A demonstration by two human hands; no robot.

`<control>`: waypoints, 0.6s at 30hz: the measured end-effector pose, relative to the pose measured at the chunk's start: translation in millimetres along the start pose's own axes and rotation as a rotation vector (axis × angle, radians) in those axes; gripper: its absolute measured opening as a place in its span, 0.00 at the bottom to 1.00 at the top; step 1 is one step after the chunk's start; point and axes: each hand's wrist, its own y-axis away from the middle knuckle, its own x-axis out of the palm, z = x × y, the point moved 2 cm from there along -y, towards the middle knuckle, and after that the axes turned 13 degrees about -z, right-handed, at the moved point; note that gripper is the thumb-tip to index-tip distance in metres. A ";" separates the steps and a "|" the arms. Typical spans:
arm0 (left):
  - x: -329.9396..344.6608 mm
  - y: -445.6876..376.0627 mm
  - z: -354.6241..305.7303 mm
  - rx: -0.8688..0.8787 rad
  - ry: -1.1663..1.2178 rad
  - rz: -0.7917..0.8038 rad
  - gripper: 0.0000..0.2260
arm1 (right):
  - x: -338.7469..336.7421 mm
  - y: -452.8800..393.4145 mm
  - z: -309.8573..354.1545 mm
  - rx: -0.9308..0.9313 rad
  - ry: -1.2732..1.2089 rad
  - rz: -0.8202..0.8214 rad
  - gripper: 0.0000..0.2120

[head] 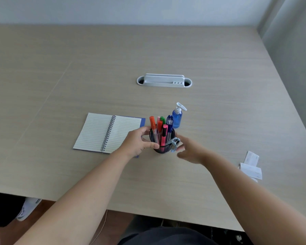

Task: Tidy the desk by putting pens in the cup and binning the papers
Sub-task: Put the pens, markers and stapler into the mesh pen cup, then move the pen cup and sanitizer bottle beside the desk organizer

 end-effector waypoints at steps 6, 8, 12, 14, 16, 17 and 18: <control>-39.9 -36.3 -13.0 0.027 0.113 -0.004 0.43 | -7.8 -32.2 39.0 0.016 -0.140 -0.028 0.35; -58.7 -51.8 -21.2 0.035 0.102 -0.004 0.43 | -7.9 -49.1 51.2 0.038 -0.188 -0.049 0.35; -95.4 -91.7 -32.9 0.020 0.126 -0.042 0.32 | -2.8 -88.4 74.3 0.080 -0.286 -0.089 0.32; -107.0 -113.6 -35.6 0.013 0.147 -0.049 0.27 | -0.4 -107.7 85.4 0.094 -0.322 -0.122 0.34; -111.0 -135.1 -36.8 0.005 0.147 -0.048 0.25 | 2.1 -127.8 92.5 0.108 -0.355 -0.175 0.35; -111.0 -145.5 -36.2 -0.003 0.154 -0.043 0.24 | 2.7 -138.1 94.4 0.120 -0.376 -0.203 0.35; -109.7 -156.4 -34.5 -0.009 0.170 -0.041 0.24 | 3.0 -148.5 95.1 0.137 -0.401 -0.233 0.34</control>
